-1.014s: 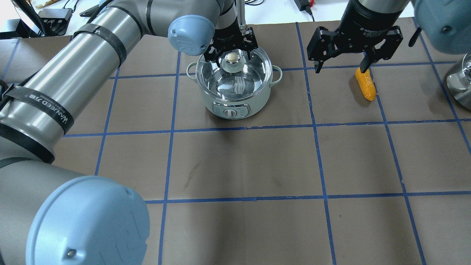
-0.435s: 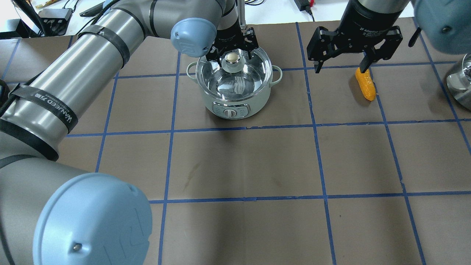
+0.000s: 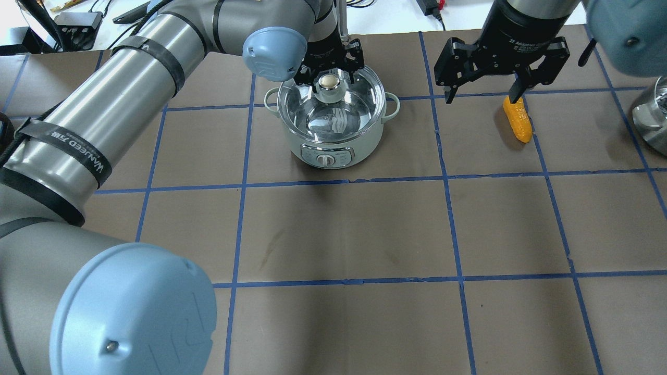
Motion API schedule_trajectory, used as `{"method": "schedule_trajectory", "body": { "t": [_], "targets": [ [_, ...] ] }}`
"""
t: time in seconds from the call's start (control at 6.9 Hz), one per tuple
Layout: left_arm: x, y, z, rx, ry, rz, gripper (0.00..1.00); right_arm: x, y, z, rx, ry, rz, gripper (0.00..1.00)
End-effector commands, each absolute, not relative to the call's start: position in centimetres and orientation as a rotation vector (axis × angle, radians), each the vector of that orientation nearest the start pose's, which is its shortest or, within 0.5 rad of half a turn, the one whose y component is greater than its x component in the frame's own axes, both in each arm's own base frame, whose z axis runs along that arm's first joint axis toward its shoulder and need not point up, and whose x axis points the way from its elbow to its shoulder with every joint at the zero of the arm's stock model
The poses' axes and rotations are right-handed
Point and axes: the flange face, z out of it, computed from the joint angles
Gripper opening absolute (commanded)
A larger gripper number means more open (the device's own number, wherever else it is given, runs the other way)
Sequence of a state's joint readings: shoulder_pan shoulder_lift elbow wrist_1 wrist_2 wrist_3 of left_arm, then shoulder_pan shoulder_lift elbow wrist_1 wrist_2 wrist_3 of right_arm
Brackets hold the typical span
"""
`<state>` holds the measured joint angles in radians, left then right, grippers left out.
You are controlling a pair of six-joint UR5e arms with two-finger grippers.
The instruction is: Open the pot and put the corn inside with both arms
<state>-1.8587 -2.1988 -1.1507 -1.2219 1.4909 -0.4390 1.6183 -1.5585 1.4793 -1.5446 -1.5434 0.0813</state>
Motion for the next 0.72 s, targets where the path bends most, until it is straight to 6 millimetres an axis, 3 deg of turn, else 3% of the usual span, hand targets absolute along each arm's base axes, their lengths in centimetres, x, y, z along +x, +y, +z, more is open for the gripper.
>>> {"method": "schedule_trajectory", "body": {
  "t": [0.0, 0.14, 0.43, 0.58],
  "targets": [
    [-34.7, -67.7, 33.8, -0.189, 3.251, -0.169, 0.31, 16.0, -49.4, 52.5, 0.051, 3.109, -0.081, 1.00],
    [-34.4, -67.8, 34.1, -0.193, 3.253, -0.176, 0.19, 16.0, -49.4, 52.5, 0.051, 3.109, -0.081, 1.00],
    [-33.7, -68.0, 38.5, -0.199, 3.255, -0.247, 0.18, 16.0, -49.4, 52.4, 0.051, 3.109, -0.078, 1.00],
    [-31.0, -68.4, 40.9, -0.195, 3.245, -0.219, 0.18, 16.0, -49.4, 52.4, 0.049, 3.111, -0.078, 1.00]
  ]
}}
